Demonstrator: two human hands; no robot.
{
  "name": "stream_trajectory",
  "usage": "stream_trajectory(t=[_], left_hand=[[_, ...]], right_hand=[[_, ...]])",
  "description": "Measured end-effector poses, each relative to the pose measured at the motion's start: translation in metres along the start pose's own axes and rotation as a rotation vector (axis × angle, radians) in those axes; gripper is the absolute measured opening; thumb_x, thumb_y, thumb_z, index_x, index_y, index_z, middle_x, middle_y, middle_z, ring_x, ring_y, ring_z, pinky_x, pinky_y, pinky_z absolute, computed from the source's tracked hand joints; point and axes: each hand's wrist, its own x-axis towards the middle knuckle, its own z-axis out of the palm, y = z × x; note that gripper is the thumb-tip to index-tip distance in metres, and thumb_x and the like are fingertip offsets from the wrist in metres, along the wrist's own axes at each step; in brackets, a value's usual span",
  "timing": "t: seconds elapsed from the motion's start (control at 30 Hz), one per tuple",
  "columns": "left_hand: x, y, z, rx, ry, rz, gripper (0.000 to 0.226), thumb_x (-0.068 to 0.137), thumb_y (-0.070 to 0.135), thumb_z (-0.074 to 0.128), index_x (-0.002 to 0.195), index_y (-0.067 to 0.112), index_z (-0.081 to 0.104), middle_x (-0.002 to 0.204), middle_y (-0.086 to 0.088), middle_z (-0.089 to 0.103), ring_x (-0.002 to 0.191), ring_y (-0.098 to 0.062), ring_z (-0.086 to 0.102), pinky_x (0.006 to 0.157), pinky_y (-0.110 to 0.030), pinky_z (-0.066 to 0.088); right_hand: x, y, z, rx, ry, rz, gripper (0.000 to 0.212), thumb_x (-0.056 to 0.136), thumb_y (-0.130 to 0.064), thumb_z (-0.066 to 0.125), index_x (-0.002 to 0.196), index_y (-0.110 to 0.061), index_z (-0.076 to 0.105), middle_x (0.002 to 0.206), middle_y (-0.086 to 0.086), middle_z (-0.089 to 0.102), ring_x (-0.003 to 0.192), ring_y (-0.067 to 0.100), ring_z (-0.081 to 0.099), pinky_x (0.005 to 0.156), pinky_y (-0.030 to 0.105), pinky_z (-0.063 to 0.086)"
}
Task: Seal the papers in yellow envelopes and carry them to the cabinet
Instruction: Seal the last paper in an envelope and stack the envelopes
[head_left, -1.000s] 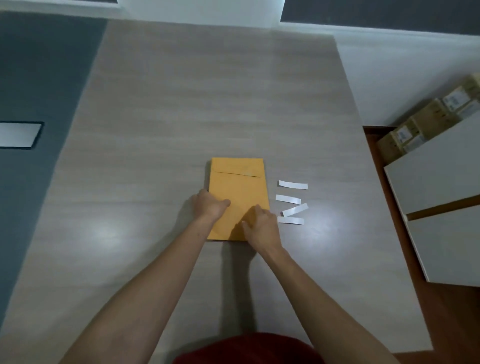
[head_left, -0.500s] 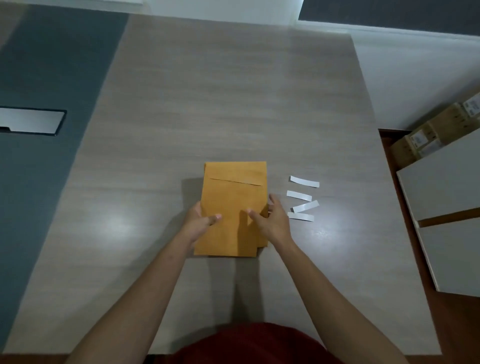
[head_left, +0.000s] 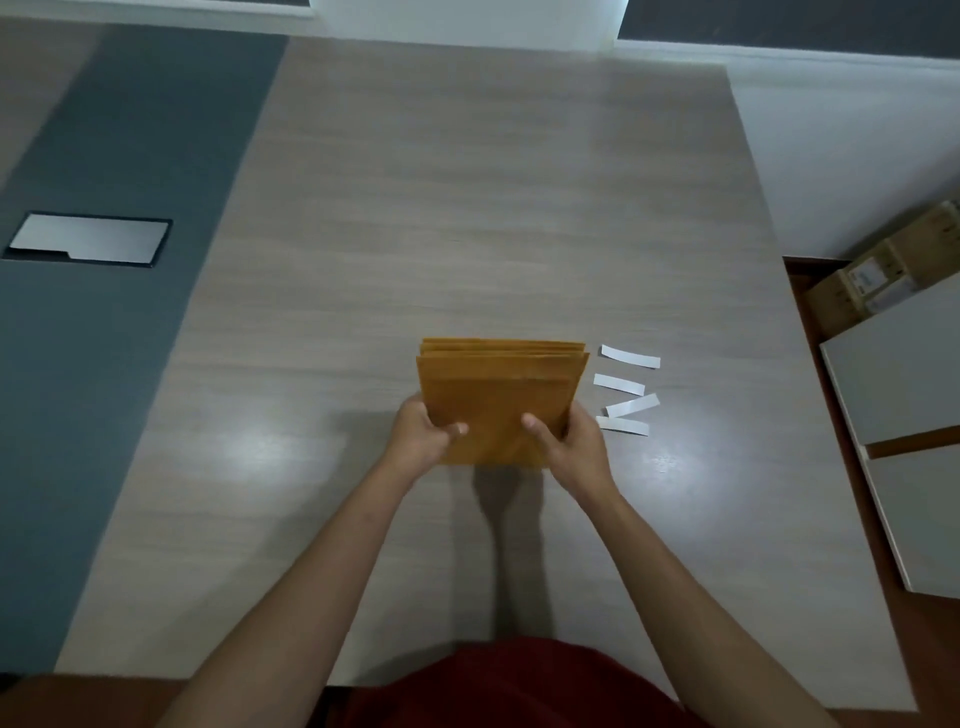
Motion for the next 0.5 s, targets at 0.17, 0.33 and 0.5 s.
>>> stream_trajectory(t=[0.17,0.33,0.5], left_hand=[[-0.012,-0.024,0.014,-0.044,0.014,-0.112,0.062,0.078,0.003,0.080,0.134,0.012,0.053,0.127,-0.009,0.064,0.117,-0.028,0.060,0.102,-0.050,0.049],[-0.002,-0.015,0.006,0.007,0.062,0.061,0.030,0.079,-0.011,0.071,0.093,0.015,0.064,0.074,0.014,0.070,0.070,0.005,0.064,0.069,-0.023,0.052],[0.003,-0.025,0.009,-0.022,0.067,0.078,0.041,0.096,-0.002,0.038,0.064,0.016,0.055,0.061,-0.004,0.054,0.066,-0.018,0.050,0.074,-0.036,0.046]], right_hand=[[-0.017,0.023,0.015,0.013,-0.002,0.151,0.055,0.081,-0.044,0.074,0.127,-0.025,0.051,0.121,-0.003,0.063,0.108,0.017,0.062,0.090,0.038,0.055],[-0.012,0.009,0.006,0.063,0.085,0.073,0.027,0.078,-0.023,0.080,0.094,-0.035,0.062,0.093,-0.015,0.070,0.086,0.004,0.068,0.074,0.019,0.056],[-0.015,0.015,0.017,0.020,0.063,0.193,0.026,0.080,0.008,0.070,0.078,-0.016,0.061,0.083,0.008,0.064,0.082,0.021,0.061,0.078,0.039,0.058]])
